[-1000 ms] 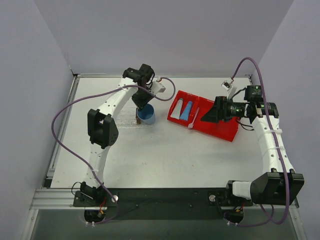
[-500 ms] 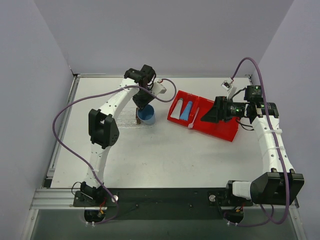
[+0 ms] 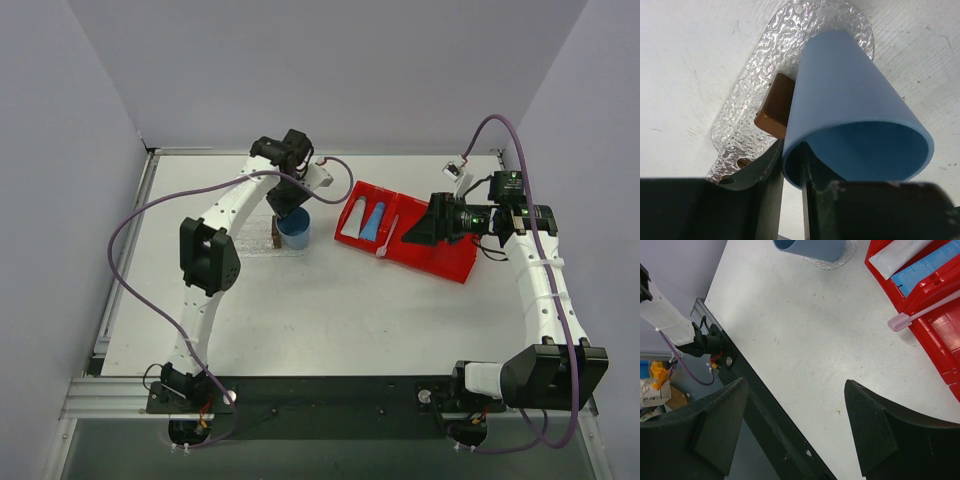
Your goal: Prepare toiletry sets of a toothbrush and toothpaste on the tray
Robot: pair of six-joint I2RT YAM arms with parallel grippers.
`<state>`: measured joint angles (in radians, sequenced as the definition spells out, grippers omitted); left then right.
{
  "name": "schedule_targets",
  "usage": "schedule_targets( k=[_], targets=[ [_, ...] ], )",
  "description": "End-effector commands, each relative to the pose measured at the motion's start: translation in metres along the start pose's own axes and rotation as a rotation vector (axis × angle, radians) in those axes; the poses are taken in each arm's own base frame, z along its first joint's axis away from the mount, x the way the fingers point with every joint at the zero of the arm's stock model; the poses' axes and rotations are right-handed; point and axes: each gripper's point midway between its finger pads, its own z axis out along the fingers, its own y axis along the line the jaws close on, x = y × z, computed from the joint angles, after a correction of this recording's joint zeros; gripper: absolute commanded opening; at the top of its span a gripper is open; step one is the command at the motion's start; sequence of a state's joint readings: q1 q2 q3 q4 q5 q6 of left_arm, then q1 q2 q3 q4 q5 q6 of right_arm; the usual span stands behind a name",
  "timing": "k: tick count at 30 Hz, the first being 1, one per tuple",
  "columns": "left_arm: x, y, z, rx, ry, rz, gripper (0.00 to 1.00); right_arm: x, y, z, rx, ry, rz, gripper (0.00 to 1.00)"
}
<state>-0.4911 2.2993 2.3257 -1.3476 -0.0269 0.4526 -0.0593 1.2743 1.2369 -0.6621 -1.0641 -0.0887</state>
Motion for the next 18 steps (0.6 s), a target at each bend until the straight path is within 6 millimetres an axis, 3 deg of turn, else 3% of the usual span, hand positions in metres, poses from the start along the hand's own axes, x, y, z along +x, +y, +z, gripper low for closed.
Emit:
schedule_targets(
  k=[1,18],
  targets=[
    [0.035,-0.02,-0.019,0.075,0.157,0.015,0.31,0.001,0.003,0.002,-0.04,0.003,-0.014,0.73],
    [0.019,-0.005,-0.026,0.002,0.099,0.013,0.43,0.004,0.002,0.003,-0.043,0.009,-0.008,0.73]
  ],
)
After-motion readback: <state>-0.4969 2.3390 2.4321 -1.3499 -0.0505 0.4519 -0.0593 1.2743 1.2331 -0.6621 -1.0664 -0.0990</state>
